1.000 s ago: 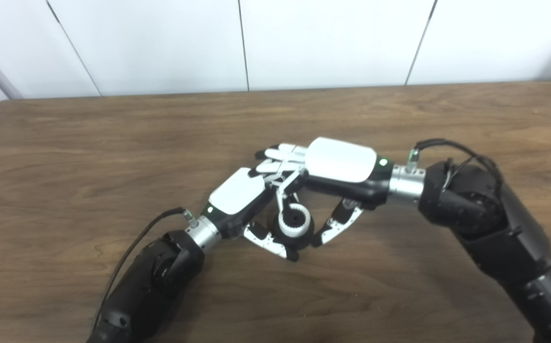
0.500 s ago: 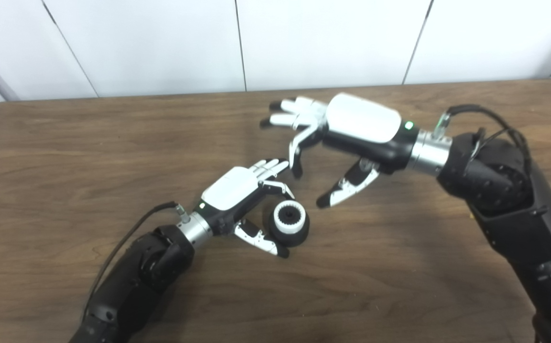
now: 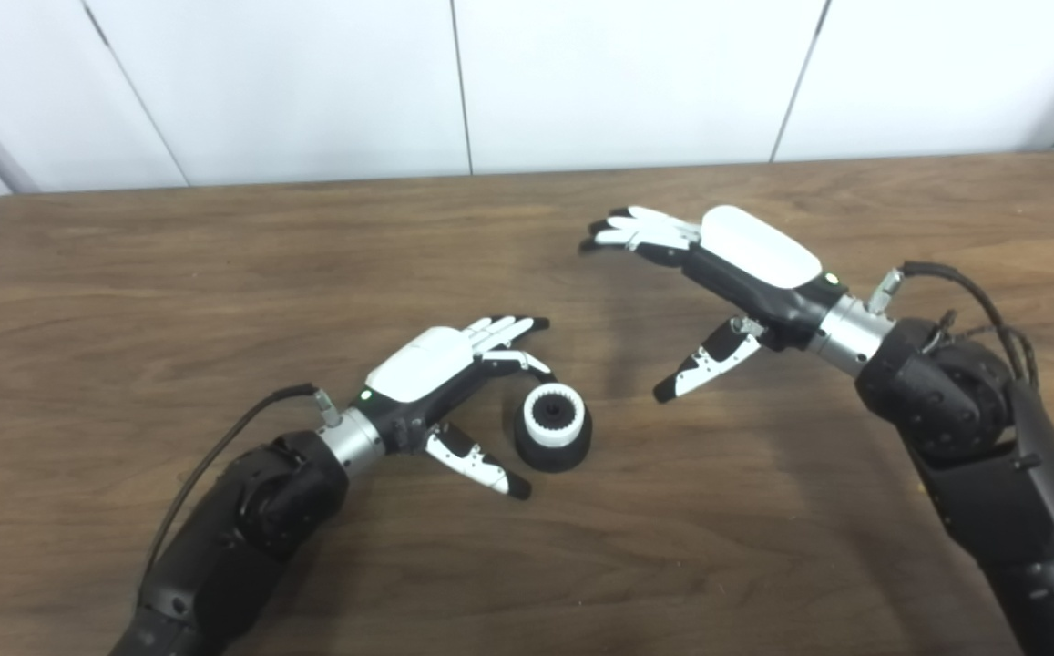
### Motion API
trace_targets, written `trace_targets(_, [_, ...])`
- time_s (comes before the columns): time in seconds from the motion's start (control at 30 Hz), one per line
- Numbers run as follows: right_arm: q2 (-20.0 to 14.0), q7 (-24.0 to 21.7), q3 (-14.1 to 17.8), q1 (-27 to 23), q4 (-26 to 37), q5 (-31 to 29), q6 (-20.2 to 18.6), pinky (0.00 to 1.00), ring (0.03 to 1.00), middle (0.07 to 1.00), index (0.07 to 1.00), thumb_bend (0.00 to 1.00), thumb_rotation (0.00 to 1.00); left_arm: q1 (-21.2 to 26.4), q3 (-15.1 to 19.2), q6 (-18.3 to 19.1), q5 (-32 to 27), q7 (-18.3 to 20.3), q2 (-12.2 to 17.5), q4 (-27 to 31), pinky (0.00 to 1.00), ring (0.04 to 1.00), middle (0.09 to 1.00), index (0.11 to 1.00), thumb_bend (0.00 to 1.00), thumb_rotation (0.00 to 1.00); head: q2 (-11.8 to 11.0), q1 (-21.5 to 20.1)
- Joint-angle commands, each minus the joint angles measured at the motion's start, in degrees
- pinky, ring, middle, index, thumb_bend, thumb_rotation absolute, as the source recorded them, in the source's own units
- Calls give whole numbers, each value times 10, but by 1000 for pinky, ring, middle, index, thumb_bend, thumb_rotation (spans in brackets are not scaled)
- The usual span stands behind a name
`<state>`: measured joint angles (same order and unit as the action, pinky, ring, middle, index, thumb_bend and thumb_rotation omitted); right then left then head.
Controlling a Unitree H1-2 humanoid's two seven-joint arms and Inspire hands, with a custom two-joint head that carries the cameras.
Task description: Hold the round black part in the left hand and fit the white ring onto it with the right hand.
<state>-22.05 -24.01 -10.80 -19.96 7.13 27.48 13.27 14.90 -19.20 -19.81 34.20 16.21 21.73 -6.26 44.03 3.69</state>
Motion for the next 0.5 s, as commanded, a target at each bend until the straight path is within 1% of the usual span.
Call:
trace_targets(0.0, [8,40,11,-12,-4,-2,17,778,907,907,914,636,110,2,17,39,0,14,31,0,1000,1000,1000,1000,1000,187,-3,0])
trace_targets(0.07, [16,59,13,-5,-17,3,15,787,908,912,925,591,158,1,24,48,-10,21,34,2,1000,1000,1000,1000,1000,162,-8,0])
trace_targets(0.13, [25,69,14,3,-22,7,2,806,919,931,953,528,223,0,33,54,-25,23,37,2,997,1000,1000,1000,1000,118,-15,-1])
trace_targets(0.2, [31,72,15,10,-21,8,-17,838,941,961,990,455,347,-4,41,64,-41,25,37,5,989,1000,1000,1000,1000,38,-17,-1])
trace_targets(0.23, [34,74,17,14,-20,11,-27,842,946,975,997,422,434,-6,48,62,-52,21,35,4,977,1000,1000,1000,1000,12,-22,-1])
trace_targets(0.27, [37,78,18,19,-18,15,-36,842,947,977,998,417,446,-8,54,64,-61,17,33,4,974,1000,1000,1000,1000,10,-25,-1])
trace_targets(0.3, [39,82,20,22,-17,17,-43,844,949,983,999,399,497,-11,60,67,-69,13,31,4,964,998,1000,1000,1000,5,-25,-1])
trace_targets(0.33, [43,87,23,27,-19,14,-49,847,951,987,1000,382,540,-14,69,72,-82,8,26,4,958,996,1000,1000,989,2,-32,-2])
trace_targets(0.37, [47,92,27,31,-21,10,-53,855,954,990,1000,358,595,-17,77,76,-97,5,21,3,950,994,1000,1000,946,0,-32,-2])
trace_targets(0.4, [51,102,31,36,-26,6,-51,858,954,990,998,346,627,-22,88,88,-112,1,13,5,938,992,1000,1000,910,0,-39,5])
trace_targets(0.43, [58,112,38,41,-32,-5,-50,858,953,986,991,335,648,-27,102,97,-138,-4,2,5,894,982,1000,1000,850,0,-38,7])
trace_targets(0.47, [65,121,45,46,-37,-14,-51,872,958,986,983,326,671,-31,115,102,-160,-10,-9,4,884,978,1000,1000,719,0,-39,8])
